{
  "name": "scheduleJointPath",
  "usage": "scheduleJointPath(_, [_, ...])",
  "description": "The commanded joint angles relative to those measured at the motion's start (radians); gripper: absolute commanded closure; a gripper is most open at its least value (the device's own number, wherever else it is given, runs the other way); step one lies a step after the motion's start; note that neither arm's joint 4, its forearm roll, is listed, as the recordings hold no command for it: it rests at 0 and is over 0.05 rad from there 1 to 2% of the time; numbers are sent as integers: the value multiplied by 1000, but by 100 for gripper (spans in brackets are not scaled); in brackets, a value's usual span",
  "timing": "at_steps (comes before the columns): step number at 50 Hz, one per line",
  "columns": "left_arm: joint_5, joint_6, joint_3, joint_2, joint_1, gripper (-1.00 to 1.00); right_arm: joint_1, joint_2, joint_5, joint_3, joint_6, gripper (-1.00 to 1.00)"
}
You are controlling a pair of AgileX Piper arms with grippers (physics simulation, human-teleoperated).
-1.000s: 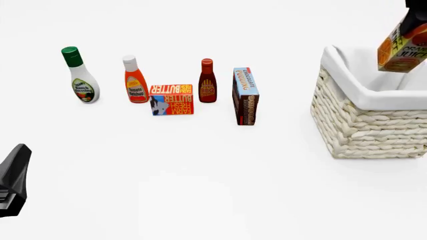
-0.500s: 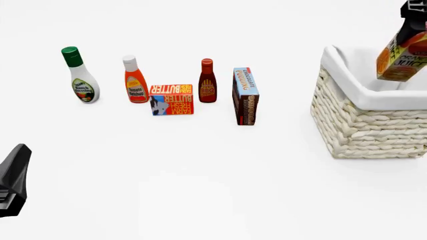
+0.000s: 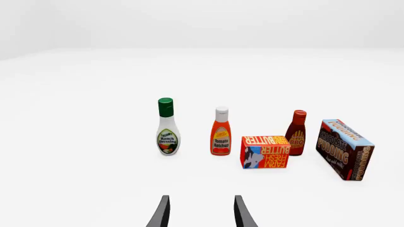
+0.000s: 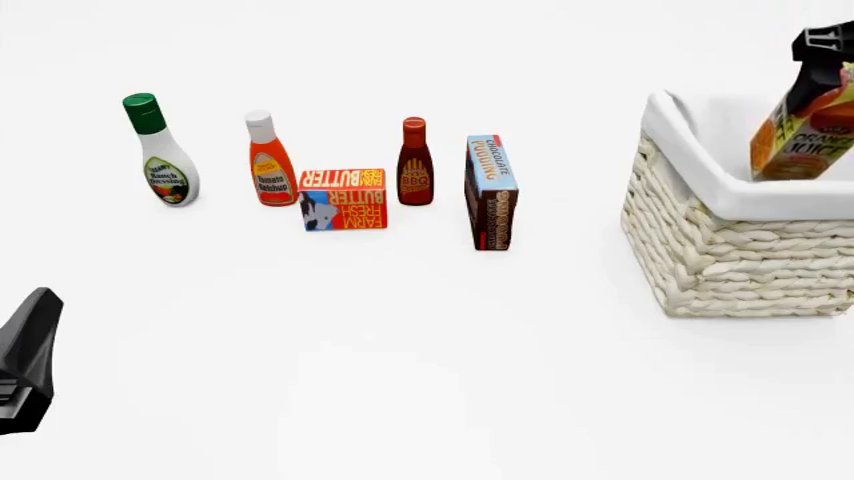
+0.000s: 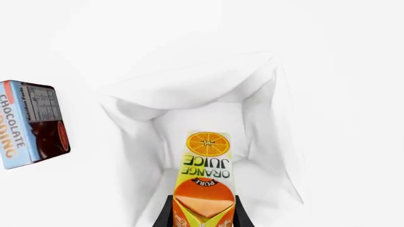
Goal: Pick the orange juice and place it in the basket.
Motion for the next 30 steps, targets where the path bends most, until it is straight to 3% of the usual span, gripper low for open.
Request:
scheduleJointPath(1, [0,0,0,0,0,-100,-12,8,0,2,8,100])
scheduleJointPath(30, [0,0,0,0,0,-100,-3,51,0,-17,5,100])
